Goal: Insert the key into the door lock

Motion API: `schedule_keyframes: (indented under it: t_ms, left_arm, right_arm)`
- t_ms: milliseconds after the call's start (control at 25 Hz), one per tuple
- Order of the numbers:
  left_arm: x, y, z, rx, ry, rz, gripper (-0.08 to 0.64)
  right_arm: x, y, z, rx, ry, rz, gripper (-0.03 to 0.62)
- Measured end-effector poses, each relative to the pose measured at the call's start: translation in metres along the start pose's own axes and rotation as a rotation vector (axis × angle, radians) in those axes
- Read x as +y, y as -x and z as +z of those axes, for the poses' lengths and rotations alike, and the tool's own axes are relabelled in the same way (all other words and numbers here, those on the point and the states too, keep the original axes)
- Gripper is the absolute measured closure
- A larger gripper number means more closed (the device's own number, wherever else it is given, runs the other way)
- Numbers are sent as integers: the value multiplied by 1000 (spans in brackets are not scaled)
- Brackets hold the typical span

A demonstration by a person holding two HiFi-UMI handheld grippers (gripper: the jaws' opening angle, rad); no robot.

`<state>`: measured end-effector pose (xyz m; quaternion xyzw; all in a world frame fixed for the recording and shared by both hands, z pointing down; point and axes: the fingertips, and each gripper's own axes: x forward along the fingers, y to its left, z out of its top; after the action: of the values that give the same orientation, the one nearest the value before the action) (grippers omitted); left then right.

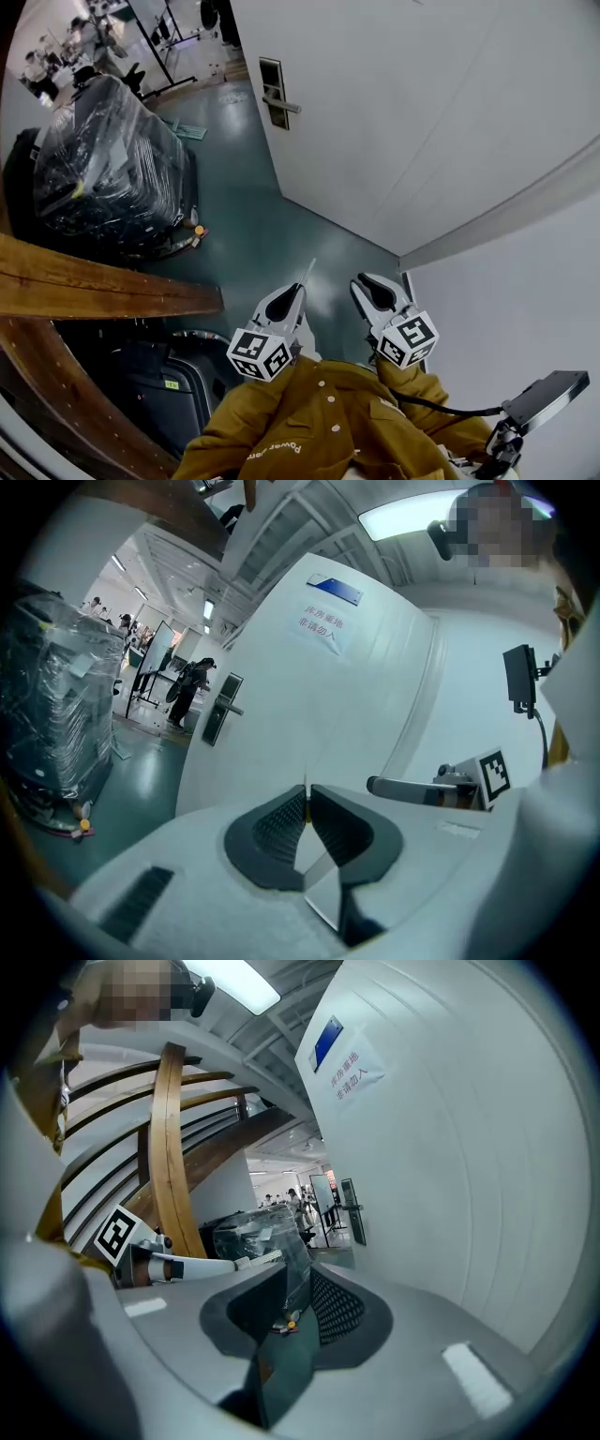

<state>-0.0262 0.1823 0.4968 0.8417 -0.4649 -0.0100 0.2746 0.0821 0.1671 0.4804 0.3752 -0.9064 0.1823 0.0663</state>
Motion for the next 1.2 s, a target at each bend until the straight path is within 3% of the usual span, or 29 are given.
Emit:
schedule_keyframes:
  t_ms: [240,560,800,920,1040,1200]
  left_arm:
    - [50,-38,47,5,12,-28,538]
    - [96,-95,83,20,51,-28,538]
    - [128,-150,111,-3,82,24,538]
    - [141,-179,130,-21,86,50,538]
    - [152,-201,142,-28,97,78,538]
    - [161,-227,154,-34,122,104,538]
  right_arm:
    - [-15,-81,35,-4,9,15,489]
    - [-46,-149,74,25,99,61,429]
    - [-86,-193,94,90,228,120,356]
    - [-107,-216,111,80,287,159,351]
    - [-123,-234,123,92,264,186,351]
    - [-144,-254,143,71,347,239,351]
